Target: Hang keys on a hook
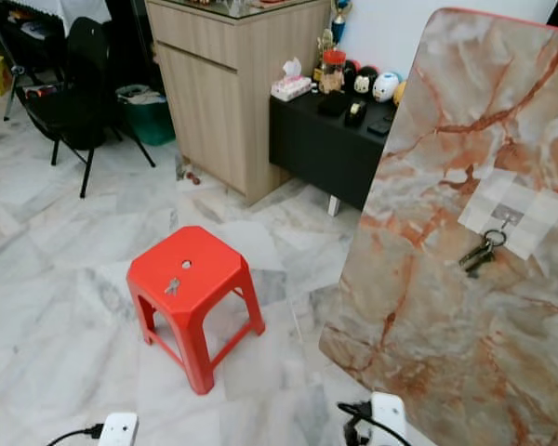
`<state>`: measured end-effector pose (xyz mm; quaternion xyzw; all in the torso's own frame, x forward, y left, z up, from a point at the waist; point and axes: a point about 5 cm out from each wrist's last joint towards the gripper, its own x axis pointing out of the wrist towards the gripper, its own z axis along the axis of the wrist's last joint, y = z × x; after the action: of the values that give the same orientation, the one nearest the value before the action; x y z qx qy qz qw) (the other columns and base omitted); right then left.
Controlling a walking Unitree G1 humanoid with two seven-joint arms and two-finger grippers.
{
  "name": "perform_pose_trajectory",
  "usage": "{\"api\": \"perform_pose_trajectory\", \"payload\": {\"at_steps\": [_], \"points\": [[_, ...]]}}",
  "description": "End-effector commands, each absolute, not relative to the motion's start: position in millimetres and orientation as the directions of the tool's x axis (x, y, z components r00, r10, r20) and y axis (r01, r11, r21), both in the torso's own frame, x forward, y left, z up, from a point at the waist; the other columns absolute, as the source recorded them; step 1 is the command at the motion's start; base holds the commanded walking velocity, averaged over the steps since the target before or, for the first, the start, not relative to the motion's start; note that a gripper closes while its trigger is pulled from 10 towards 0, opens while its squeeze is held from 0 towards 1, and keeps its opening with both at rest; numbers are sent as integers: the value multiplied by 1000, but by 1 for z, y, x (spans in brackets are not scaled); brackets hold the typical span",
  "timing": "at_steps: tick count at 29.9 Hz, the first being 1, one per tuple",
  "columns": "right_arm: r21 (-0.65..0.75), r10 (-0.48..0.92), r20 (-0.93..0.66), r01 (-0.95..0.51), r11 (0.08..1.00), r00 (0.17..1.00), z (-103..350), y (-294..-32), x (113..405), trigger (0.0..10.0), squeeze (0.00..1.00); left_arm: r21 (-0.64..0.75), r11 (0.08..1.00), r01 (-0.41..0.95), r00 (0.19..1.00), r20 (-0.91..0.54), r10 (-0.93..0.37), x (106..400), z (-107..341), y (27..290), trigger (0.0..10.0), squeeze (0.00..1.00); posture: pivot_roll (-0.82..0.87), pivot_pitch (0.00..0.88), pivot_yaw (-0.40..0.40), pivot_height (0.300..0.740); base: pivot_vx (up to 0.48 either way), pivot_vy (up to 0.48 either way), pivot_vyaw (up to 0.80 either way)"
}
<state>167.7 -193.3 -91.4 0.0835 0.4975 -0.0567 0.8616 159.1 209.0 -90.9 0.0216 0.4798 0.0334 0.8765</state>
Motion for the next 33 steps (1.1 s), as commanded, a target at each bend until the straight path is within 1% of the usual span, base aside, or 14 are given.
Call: {"api": "perform_pose_trajectory", "payload": {"at_steps": [1,14,18,33], "points": [[103,-3,-862,180,978,507,-91,-188,171,10000,0,72,996,-51,516,-852,88,151,-94,213,10000,0,34,0,-52,740,0,296,0],[94,-3,-866,168,981,501,-92,-188,169,10000,0,71,997,-43,511,-856,83,148,-95,212,10000,0,39,0,-56,740,0,293,0],[111,-6,-858,197,974,514,-91,-188,170,10000,0,70,997,-45,510,-856,83,148,-95,212,10000,0,34,0,-58,740,0,292,0],[105,-17,-860,209,972,511,-91,-189,170,10000,0,63,997,-51,517,-852,80,151,-94,211,10000,0,31,0,-59,740,0,295,0]]}}
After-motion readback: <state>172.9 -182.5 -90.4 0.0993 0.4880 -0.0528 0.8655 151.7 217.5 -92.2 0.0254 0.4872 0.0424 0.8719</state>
